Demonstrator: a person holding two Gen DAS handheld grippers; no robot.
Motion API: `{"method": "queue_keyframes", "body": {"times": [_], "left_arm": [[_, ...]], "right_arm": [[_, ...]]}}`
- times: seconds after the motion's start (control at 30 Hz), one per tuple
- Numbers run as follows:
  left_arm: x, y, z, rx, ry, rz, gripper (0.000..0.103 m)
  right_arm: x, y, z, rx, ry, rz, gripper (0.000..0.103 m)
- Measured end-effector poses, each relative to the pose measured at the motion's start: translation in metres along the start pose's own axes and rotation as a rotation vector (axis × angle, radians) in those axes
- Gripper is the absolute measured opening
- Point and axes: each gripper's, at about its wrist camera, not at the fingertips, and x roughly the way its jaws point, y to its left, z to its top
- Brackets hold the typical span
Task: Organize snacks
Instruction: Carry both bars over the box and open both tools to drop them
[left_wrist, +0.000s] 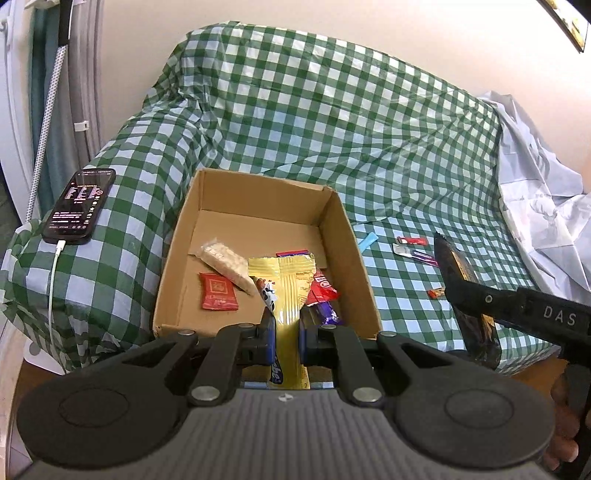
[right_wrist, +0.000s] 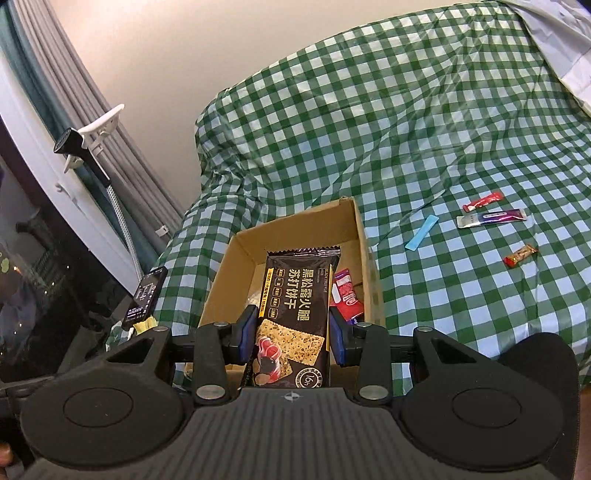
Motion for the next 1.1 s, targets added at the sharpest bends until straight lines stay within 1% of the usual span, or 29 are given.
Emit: {"method": "queue_keyframes", "body": {"times": [0.27,0.73,0.97,1.1], "left_arm": [[0.017,0.009,0.017,-0.012,0.012,0.019,0.012],[0.056,0.017,0.055,-0.019,0.032,0.046,0.012],[0.083,0.023,0.071,-0.016,0.056,0.067,0.012],[0.103,0.030,0.077,-0.029,0.092,0.084,0.012]], "right_arm": [[0.021,0.003,0.004,-0.016,0.035,0.001,0.041],[0.068,0.007,0.015,-0.026,0.085,-0.004,0.041],[0.098,0.008,0.023,-0.029,0.111,-0.004,0.041],[0.118,0.008,0.027,-0.030,0.132,-0.005,0.041]]}}
